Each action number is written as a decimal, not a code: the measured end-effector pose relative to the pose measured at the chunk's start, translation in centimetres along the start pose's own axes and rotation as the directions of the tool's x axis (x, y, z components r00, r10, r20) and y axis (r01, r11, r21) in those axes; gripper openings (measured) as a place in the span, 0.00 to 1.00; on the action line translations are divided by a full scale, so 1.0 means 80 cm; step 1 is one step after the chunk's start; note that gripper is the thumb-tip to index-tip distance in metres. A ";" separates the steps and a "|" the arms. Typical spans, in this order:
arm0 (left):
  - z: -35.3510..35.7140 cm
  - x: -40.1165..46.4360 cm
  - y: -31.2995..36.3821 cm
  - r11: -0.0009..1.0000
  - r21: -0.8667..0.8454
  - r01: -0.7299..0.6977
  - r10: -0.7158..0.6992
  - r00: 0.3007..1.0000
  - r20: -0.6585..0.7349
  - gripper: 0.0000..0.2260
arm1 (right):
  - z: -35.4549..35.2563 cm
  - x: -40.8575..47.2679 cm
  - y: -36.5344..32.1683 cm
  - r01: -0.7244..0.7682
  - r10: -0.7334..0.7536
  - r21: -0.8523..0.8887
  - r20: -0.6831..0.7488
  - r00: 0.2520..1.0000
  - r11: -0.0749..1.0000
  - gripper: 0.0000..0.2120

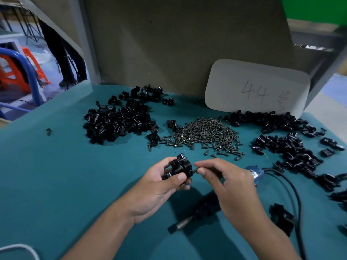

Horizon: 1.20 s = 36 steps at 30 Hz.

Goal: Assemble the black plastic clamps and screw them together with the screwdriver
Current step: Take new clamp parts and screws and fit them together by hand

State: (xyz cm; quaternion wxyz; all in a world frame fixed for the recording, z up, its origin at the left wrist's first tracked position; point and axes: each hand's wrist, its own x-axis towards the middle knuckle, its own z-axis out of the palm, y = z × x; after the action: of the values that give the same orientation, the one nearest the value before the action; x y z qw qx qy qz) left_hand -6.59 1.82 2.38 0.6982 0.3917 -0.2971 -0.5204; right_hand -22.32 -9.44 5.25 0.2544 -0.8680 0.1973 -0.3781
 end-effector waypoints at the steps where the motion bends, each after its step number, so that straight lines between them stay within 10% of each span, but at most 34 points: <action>1: 0.000 -0.001 0.000 1.000 0.000 0.001 -0.001 1.000 0.011 0.18 | 0.001 -0.001 -0.001 0.012 -0.012 -0.004 0.008 1.000 1.000 0.07; 22: 0.002 -0.001 -0.006 0.996 0.068 0.054 -0.060 0.995 0.082 0.18 | 0.009 -0.004 -0.004 -0.014 0.100 -0.402 0.193 0.976 0.916 0.27; 30: -0.003 0.001 -0.008 0.999 -0.003 0.053 -0.053 0.997 0.053 0.18 | -0.009 -0.005 0.007 -0.046 0.114 -0.197 0.348 0.930 0.979 0.03; 36: -0.003 0.002 -0.008 0.996 -0.050 0.070 -0.068 0.997 0.046 0.18 | -0.003 -0.006 0.000 0.139 -0.017 -0.317 0.360 0.933 0.938 0.13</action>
State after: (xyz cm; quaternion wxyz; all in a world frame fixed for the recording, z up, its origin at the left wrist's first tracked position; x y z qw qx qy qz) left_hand -6.69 1.64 1.74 0.6830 0.3720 -0.2851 -0.5602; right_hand -22.84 -9.23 5.13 0.1177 -0.9593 0.1752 -0.1874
